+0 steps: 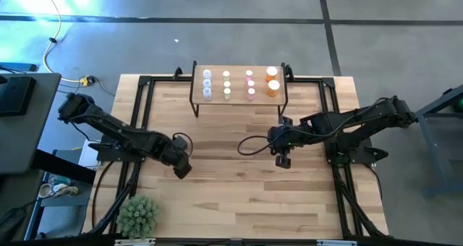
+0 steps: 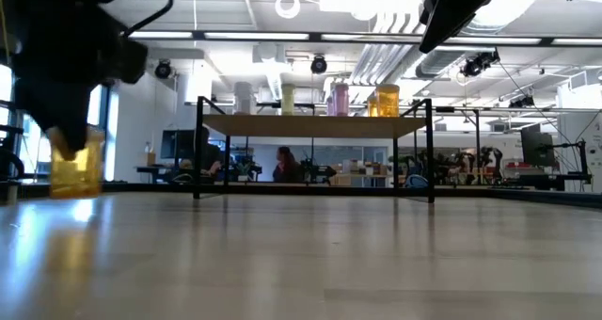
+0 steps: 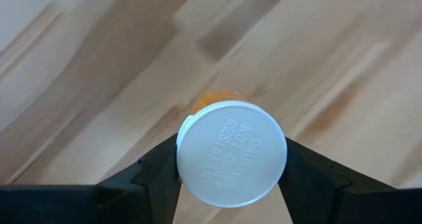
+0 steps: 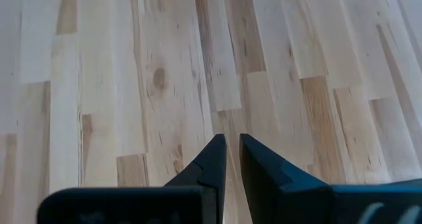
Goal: Pick and place medicine bottles onto shelf by color
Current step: Put the orange pill bottle on the shelf aligned with the orange pill bottle
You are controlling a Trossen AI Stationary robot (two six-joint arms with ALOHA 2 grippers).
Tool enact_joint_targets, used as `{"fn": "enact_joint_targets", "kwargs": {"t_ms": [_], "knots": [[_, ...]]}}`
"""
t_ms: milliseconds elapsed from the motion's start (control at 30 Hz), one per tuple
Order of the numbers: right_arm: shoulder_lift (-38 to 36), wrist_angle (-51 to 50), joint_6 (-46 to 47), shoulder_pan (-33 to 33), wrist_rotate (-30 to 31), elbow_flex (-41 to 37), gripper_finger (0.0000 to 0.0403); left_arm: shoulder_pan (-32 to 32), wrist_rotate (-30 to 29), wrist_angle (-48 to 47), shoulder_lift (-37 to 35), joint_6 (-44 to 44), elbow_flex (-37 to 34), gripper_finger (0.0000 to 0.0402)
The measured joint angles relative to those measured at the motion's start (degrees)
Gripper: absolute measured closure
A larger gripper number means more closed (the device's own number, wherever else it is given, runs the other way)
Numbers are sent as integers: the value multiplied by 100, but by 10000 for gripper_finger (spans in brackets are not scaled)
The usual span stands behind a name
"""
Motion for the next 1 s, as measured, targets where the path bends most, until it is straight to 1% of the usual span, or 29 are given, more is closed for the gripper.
{"fn": "enact_joint_targets", "kwargs": {"t_ms": [233,400,633,800,900,1000], "knots": [[0,-80,-40,0,0,0,369,395,-36,587,-2,753,481,196],[0,-194,-40,0,0,0,369,792,-38,1222,-2,1521,827,197],[-125,-197,-10,0,0,3,369,1299,-32,2008,-2,2817,1258,197],[-186,-173,20,-2,2,7,369,1584,-31,2078,-2,3415,1431,197],[-186,-107,60,-2,0,7,369,1736,-29,2077,-2,3572,1447,197],[-186,-57,293,-2,2,7,369,1845,-29,2076,66,3634,1452,197]]}}
